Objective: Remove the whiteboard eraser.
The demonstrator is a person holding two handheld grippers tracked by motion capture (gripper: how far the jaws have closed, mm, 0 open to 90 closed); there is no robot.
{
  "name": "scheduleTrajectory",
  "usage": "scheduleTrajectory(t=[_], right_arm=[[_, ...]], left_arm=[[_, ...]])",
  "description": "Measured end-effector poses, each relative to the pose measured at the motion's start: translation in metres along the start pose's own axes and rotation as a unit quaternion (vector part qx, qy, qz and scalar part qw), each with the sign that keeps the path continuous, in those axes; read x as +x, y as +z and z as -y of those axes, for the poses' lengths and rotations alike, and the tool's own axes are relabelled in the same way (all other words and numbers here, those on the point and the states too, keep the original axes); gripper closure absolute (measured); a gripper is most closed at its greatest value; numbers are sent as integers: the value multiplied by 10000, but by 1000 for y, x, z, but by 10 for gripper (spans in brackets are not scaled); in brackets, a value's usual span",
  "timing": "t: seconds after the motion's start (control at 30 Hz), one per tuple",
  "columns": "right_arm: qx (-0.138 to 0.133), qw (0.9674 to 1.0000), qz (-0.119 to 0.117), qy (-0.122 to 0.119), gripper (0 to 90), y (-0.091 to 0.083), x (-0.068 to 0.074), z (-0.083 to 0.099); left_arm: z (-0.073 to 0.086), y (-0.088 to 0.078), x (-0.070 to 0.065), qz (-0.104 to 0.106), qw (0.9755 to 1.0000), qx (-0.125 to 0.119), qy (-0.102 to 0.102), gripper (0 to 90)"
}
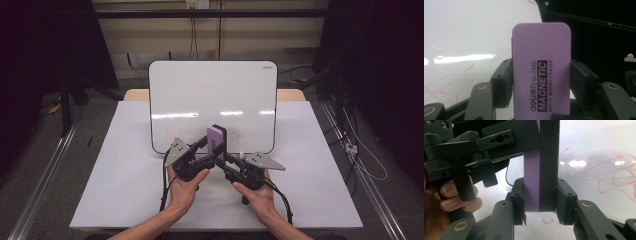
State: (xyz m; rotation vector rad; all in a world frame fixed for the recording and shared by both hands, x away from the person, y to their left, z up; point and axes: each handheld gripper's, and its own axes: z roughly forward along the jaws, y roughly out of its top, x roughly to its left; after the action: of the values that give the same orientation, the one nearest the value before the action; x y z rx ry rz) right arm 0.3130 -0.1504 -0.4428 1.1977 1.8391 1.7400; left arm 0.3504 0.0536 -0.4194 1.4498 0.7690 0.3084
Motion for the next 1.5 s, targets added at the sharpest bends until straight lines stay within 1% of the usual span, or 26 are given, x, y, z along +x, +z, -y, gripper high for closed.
scheduleTrajectory(t=[0.03, 0.1, 0.23, 0.3, 0.4, 0.47, 0.5, 0.53, 0.6, 0.63, 0.67, 0.73, 0.83, 0.93, 0.97, 1.0, 1.07, 1.1, 1.17, 1.2, 1.23, 1.27, 1.33, 1.4, 1.47, 1.5], right_arm=[[22, 10000, 2, -35, 609, 0, 0, 0], [76, 10000, -9, 13, 493, -1, 0, 0], [223, 9997, 25, -37, 343, -2, -1, 0], [274, 9996, 44, -55, 294, -3, -2, 0], [361, 9993, 97, -93, 221, -7, -6, -1], [436, 9989, 145, -109, 184, -11, -10, -2], [477, 9986, 215, -89, 168, -14, -12, -2], [505, 9983, 268, -72, 154, -17, -15, -3], [539, 9978, 383, -109, 120, -21, -20, -5], [537, 9976, 422, -130, 104, -24, -22, -6], [574, 9971, 463, -161, 94, -26, -24, -6], [670, 9956, 569, -325, 74, -30, -27, -7], [660, 9946, 701, -386, 70, -39, -32, -8], [737, 9907, 967, -612, 61, -48, -35, -8], [785, 9892, 1032, -684, 60, -51, -37, -8], [809, 9875, 1117, -764, 60, -54, -39, -8], [901, 9835, 1263, -931, 60, -63, -43, -7], [918, 9827, 1319, -926, 61, -66, -46, -6], [950, 9811, 1403, -937, 61, -73, -51, -4], [949, 9792, 1494, -989, 61, -77, -53, -3], [927, 9788, 1546, -971, 61, -81, -56, -1], [897, 9795, 1563, -897, 61, -84, -59, 1], [843, 9787, 1675, -833, 62, -90, -64, 2], [747, 9799, 1706, -718, 61, -94, -66, 1], [691, 9791, 1774, -712, 61, -97, -68, -1], [672, 9792, 1792, -668, 62, -99, -69, -1]], left_arm=[[0, 0, 0, -18, 10000, -12, 52, 412], [-2, 0, 3, -29, 10000, -23, 11, 413], [-7, -4, 9, -106, 9999, -75, -3, 413], [-8, -6, 12, -134, 9999, -63, 9, 413], [-11, -8, 15, -202, 9997, -24, 163, 413], [-14, -10, 16, -223, 9995, 22, 223, 413], [-14, -11, 17, -194, 9995, 71, 255, 413], [-15, -12, 18, -228, 9994, 85, 236, 413], [-17, -15, 20, -240, 9992, 137, 287, 413], [-18, -16, 20, -256, 9992, 150, 268, 413], [-19, -17, 21, -244, 9991, 181, 294, 413], [-22, -20, 24, -290, 9985, 224, 408, 413], [-25, -25, 27, -361, 9976, 299, 502, 413], [-26, -29, 31, -395, 9968, 428, 540, 413], [-27, -31, 31, -423, 9962, 507, 570, 413], [-28, -32, 33, -473, 9942, 650, 712, 413], [-29, -34, 34, -508, 9934, 704, 745, 413], [-29, -35, 35, -527, 9930, 727, 762, 413], [-30, -38, 36, -646, 9907, 836, 856, 413], [-31, -39, 37, -668, 9900, 880, 875, 413], [-32, -41, 38, -689, 9897, 898, 875, 413], [-33, -42, 39, -724, 9893, 927, 868, 413], [-35, -45, 40, -779, 9881, 960, 912, 413], [-38, -49, 42, -815, 9871, 980, 965, 413], [-41, -53, 44, -843, 9866, 979, 997, 413], [-43, -55, 44, -897, 9865, 957, 978, 413]])
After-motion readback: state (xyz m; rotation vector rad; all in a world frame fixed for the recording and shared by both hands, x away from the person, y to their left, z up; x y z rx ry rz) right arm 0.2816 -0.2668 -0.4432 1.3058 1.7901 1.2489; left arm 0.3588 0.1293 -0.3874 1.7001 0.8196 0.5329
